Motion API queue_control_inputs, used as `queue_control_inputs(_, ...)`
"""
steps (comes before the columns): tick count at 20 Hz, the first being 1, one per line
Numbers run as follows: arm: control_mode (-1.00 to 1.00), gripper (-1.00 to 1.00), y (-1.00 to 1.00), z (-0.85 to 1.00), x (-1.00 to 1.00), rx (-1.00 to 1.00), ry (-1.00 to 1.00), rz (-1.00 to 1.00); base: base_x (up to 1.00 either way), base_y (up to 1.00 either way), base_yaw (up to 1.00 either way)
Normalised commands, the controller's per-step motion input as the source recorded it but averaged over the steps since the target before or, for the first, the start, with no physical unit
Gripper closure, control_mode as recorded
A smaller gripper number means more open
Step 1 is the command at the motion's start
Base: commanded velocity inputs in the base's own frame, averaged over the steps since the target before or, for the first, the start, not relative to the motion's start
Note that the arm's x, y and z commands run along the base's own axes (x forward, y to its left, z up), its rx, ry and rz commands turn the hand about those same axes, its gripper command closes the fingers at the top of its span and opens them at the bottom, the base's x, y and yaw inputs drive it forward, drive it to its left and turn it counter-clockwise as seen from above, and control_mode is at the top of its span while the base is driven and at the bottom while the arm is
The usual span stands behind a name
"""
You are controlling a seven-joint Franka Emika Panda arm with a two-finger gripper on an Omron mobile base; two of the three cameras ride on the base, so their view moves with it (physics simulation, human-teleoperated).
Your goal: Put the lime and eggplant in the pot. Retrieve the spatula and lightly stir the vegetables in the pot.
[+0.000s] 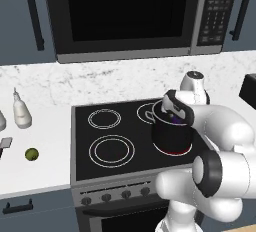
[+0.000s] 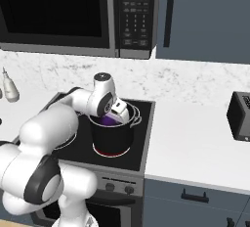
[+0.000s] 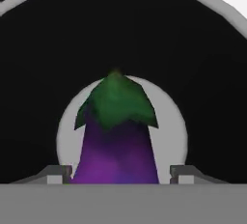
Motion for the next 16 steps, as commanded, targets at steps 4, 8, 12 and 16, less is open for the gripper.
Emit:
queue_control_inputs(4,-1.0,-1.0,0.0,0.0,-0.22,0.0,0.0,0.04,0.0,0.0,0.0)
queue_control_inputs(8,-1.0,-1.0,0.0,0.01,-0.37,0.0,-0.01,0.04,0.0,0.0,0.0)
queue_control_inputs(12,-1.0,-1.0,0.15,0.36,-0.4,0.01,-0.14,0.05,0.0,0.0,0.0)
queue_control_inputs(16,-1.0,-1.0,0.36,0.56,-0.27,0.0,-0.18,0.07,0.0,0.0,0.0)
